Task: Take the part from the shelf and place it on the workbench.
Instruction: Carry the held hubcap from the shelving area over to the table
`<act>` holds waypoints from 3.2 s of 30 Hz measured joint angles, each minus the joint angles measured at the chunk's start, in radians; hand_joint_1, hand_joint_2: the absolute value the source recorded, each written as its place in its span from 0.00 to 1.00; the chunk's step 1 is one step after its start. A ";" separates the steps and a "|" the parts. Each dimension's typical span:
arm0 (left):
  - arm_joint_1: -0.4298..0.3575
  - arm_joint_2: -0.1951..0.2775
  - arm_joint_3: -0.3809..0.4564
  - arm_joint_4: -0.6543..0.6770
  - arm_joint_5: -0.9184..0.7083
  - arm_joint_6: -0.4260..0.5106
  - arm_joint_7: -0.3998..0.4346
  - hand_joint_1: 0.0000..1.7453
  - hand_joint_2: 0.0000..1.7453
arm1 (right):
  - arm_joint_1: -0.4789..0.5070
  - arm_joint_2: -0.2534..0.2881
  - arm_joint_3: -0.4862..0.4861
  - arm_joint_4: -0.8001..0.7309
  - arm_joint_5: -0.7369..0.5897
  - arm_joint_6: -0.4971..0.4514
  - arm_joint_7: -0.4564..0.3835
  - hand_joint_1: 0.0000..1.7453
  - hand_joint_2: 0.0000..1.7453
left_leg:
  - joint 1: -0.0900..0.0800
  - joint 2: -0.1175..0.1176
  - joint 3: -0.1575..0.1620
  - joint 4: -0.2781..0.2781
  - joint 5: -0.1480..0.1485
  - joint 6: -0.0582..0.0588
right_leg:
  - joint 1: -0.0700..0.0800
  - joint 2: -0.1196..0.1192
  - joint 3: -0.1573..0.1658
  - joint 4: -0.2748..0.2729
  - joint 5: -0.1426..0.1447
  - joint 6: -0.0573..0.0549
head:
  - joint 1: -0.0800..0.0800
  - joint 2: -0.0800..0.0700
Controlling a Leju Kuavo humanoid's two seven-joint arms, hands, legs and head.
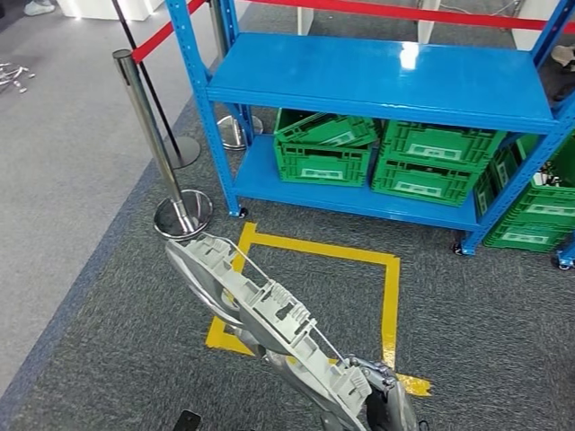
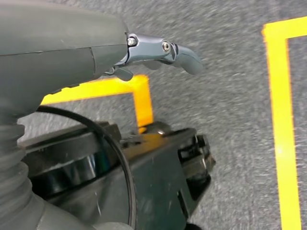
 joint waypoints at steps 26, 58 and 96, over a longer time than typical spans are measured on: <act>0.014 0.027 0.025 0.000 0.042 -0.055 -0.053 0.00 1.00 | -0.087 -0.031 0.063 0.017 -0.010 0.007 0.000 1.00 1.00 | -0.019 -0.042 0.072 -0.219 0.083 0.025 | -0.011 0.069 0.031 0.007 -0.017 0.014 | -0.004 0.000; 0.043 0.034 0.005 0.000 -0.095 0.099 0.088 0.00 1.00 | -0.152 0.009 0.087 0.072 0.019 0.133 0.000 1.00 1.00 | -0.016 -0.027 0.021 -0.120 0.043 0.021 | -0.011 0.050 0.015 0.016 -0.016 0.019 | -0.013 0.000; 0.017 -0.001 0.240 0.000 0.128 0.131 0.075 0.00 1.00 | -0.248 0.088 0.081 0.139 0.035 0.259 0.000 1.00 1.00 | -0.007 0.065 0.078 -0.234 0.120 0.022 | 0.010 -0.032 0.018 0.009 -0.018 0.022 | -0.008 0.000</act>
